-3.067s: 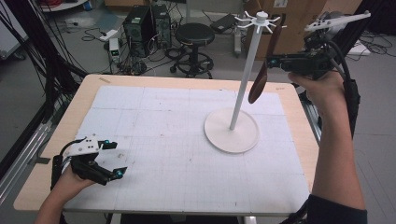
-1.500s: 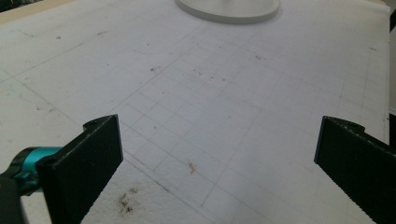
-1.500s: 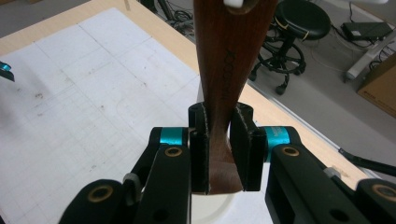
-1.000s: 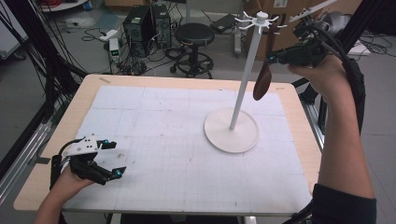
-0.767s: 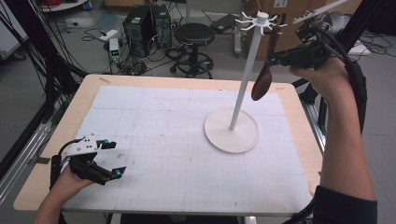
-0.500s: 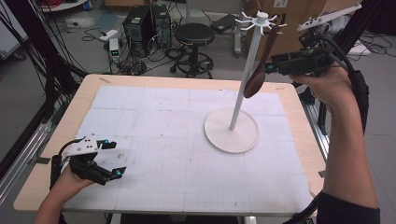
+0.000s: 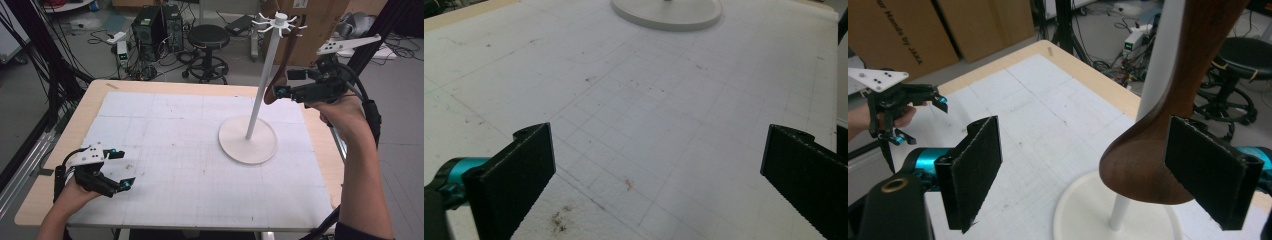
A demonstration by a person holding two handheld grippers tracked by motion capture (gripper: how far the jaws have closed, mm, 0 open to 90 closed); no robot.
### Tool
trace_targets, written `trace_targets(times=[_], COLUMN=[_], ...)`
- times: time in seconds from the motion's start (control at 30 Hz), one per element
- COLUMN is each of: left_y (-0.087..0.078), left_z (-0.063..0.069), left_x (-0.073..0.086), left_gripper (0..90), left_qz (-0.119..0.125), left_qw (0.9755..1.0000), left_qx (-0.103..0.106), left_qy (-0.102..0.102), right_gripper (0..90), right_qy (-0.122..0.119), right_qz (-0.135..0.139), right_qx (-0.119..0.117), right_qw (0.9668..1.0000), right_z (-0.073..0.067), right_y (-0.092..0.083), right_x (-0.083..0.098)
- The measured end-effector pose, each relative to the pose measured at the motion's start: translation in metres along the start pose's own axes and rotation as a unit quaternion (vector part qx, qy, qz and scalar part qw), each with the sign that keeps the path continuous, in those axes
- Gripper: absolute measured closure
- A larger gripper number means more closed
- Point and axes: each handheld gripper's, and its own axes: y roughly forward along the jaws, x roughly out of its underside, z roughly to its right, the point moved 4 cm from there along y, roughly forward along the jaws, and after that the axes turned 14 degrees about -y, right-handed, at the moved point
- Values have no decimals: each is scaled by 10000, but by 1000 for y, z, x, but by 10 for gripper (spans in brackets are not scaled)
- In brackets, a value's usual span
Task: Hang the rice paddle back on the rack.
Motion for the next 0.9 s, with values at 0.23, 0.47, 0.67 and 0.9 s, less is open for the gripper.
trace_targets(times=[0.23,0.47,0.67,0.9], left_y=[-1,-2,-3,-7], left_z=[-1,-1,0,3], left_x=[-1,-4,-4,-5], left_gripper=[17,17,17,17], left_qz=[44,111,117,139], left_qw=[10000,9999,9999,9999], left_qx=[31,41,55,46], left_qy=[-74,-117,-110,-63], right_gripper=[25,9,9,9], right_qy=[-4,14,10,-24], right_qz=[222,393,494,550], right_qx=[12,89,-66,-255], right_qw=[9998,9992,9988,9982], right_z=[-12,-22,-32,-42], right_y=[5,11,16,23], right_x=[11,26,43,61])
